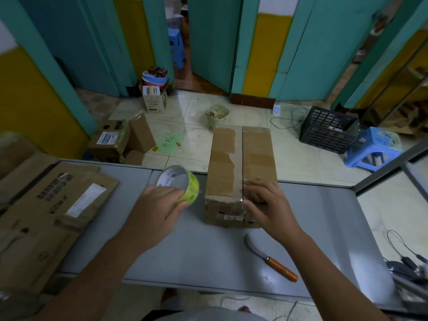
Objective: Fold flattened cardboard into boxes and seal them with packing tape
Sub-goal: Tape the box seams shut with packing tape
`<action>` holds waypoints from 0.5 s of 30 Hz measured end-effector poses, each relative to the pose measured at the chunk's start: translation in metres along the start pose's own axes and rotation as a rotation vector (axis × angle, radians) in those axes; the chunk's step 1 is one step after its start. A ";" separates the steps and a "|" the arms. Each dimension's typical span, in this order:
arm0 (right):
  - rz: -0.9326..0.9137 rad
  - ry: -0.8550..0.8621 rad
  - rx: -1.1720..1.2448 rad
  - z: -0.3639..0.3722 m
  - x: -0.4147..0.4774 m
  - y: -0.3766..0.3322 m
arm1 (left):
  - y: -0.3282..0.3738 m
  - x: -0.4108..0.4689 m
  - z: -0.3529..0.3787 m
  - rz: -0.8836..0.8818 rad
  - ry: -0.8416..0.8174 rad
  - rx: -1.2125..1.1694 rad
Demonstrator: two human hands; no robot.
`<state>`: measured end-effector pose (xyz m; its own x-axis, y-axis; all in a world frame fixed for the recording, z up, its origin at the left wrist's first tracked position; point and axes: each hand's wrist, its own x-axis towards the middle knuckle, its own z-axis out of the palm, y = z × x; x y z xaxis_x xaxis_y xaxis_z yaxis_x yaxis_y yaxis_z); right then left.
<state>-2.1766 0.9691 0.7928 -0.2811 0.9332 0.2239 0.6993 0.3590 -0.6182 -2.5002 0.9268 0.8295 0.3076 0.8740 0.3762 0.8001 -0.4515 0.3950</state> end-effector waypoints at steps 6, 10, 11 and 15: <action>-0.050 0.044 0.223 -0.014 0.015 -0.046 | 0.046 0.032 -0.003 0.143 -0.034 -0.035; -0.169 0.073 0.268 -0.019 0.018 -0.074 | 0.061 0.042 0.000 0.155 -0.059 -0.079; -0.178 0.143 0.247 -0.018 0.017 -0.077 | 0.063 0.044 0.001 0.147 -0.062 -0.090; -0.192 0.370 0.247 -0.016 0.009 -0.077 | 0.066 0.049 0.002 0.070 -0.070 -0.157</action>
<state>-2.2224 0.9507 0.8541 -0.1054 0.8101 0.5767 0.4678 0.5522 -0.6901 -2.4318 0.9398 0.8725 0.3993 0.8471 0.3506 0.6870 -0.5297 0.4974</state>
